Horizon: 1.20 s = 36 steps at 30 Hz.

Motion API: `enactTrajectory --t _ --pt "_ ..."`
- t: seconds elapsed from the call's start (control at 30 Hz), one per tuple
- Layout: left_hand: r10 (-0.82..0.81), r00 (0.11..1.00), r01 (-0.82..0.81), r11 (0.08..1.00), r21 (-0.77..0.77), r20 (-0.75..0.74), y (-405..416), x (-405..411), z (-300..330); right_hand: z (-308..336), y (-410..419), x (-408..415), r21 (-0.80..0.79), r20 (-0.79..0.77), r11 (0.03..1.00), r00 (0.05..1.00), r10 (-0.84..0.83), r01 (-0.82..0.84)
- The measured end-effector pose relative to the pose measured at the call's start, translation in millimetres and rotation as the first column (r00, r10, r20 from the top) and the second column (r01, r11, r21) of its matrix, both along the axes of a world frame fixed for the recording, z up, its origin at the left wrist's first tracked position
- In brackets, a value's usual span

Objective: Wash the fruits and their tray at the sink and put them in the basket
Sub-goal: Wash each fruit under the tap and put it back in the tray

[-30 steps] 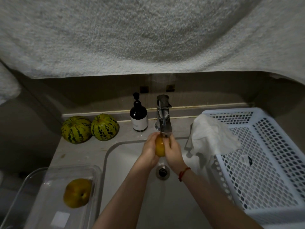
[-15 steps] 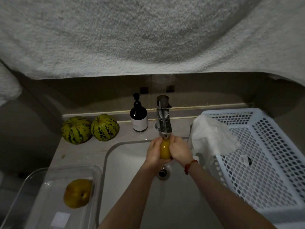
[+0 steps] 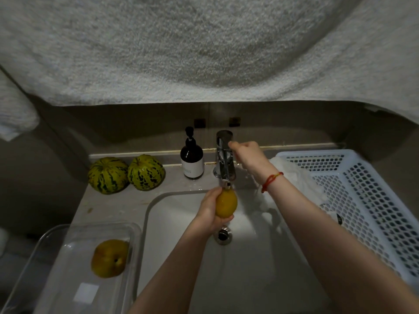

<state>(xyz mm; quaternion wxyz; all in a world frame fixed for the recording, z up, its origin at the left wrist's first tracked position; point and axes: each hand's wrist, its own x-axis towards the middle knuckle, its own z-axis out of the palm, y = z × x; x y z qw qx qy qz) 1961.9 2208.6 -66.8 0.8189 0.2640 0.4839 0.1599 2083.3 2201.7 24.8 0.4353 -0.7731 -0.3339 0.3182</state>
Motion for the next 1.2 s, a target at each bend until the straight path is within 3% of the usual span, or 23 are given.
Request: enactTrajectory --t 0.27,0.4,0.47,0.57,0.7,0.83,0.93,1.03,1.2 --pt "-0.111 0.960 0.180 0.948 0.261 -0.259 2 -15 8 -8 -9 -11 -0.060 0.136 0.998 0.991 -0.001 0.009" --pt "-0.128 0.947 0.219 0.929 0.299 -0.294 5 -22 12 2 -14 -14 -0.099 0.365 0.993 0.931 -0.020 0.061" --pt "-0.134 0.936 0.247 0.910 0.334 -0.326 8 -27 14 4 -19 -19 -0.006 0.495 0.991 0.861 -0.116 0.137" --pt "-0.123 0.918 0.287 0.862 0.417 -0.377 15 -34 17 19 -18 -29 0.167 0.523 0.982 0.836 -0.167 0.091" --pt "-0.093 0.951 0.225 0.863 0.452 -0.296 29 -47 32 44 4 -42 0.165 0.525 0.983 0.851 -0.016 -0.083" --pt "0.007 0.999 0.004 0.962 0.272 -0.040 52 -60 52 57 42 -51 0.044 0.521 0.978 0.841 0.150 -0.202" --pt "0.147 0.985 -0.161 0.969 0.189 0.087 68 -61 69 58 70 -53 -0.133 0.514 0.962 0.813 0.272 -0.238" --pt "0.218 0.970 -0.235 0.955 0.181 0.108 82 -54 80 57 89 -52 -0.221 0.500 0.948 0.808 0.312 -0.229" --pt "0.172 0.975 -0.203 0.947 0.248 0.141 85 -44 87 60 104 -44 -0.248 0.453 0.949 0.843 0.292 -0.196"
